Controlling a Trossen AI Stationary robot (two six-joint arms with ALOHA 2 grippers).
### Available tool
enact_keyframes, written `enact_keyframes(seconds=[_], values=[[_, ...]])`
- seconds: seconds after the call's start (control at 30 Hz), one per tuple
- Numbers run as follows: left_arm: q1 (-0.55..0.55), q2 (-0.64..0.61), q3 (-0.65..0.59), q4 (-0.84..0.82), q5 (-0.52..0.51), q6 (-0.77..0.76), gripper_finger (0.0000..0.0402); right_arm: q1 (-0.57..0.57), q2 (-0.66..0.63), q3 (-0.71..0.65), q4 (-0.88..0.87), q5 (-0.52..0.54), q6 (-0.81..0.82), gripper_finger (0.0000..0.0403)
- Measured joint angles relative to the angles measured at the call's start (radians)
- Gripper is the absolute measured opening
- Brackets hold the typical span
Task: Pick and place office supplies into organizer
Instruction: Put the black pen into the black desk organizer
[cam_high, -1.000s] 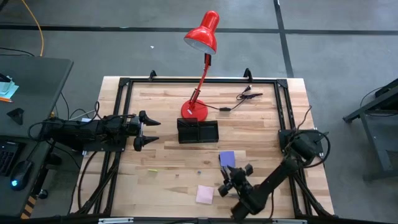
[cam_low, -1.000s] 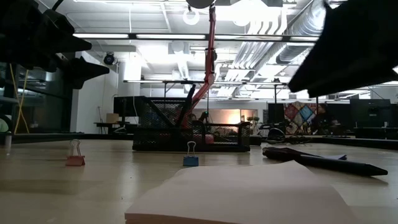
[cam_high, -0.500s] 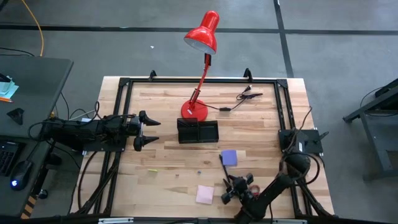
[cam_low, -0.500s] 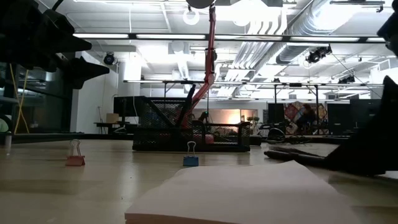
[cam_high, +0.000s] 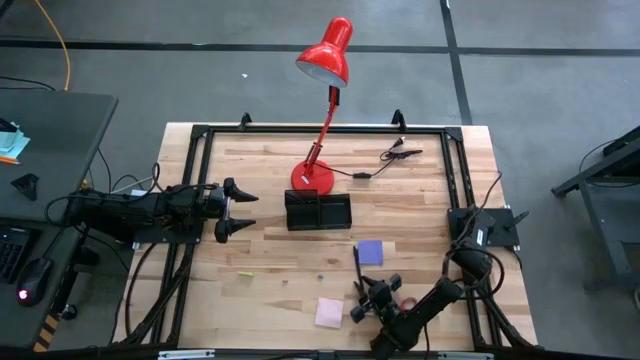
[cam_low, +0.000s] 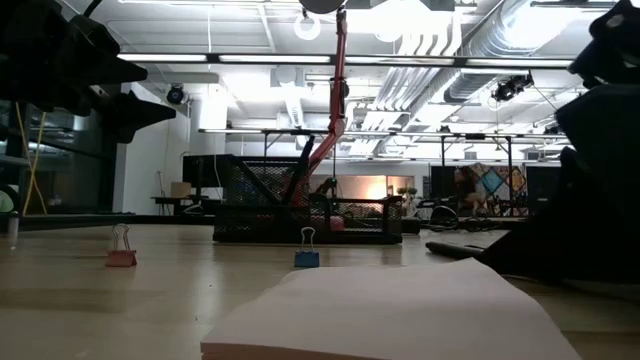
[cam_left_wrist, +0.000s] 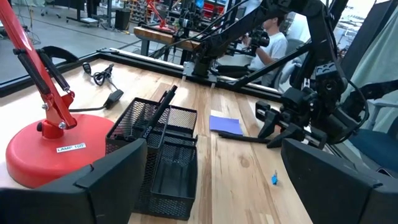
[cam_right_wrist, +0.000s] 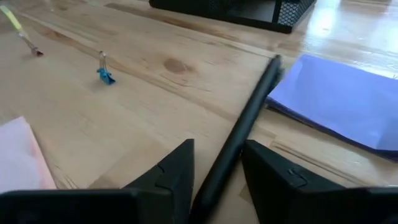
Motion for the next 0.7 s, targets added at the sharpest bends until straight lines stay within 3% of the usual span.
enact_keyframes(seconds=[0.3,0.5,0.7], values=[[0.0,0.0,0.0,0.0,0.0,0.0,0.0358,0.005,0.004,0.026,-0.047,-0.027,0.001,0.0014],[0.0,0.0,0.0,0.0,0.0,0.0,0.0358,0.005,0.002,0.026,-0.054,-0.025,-0.006,0.0033],[0.0,0.0,0.0,0.0,0.0,0.0,0.0358,0.005,-0.029,0.046,-0.084,-0.054,-0.085,0.001]])
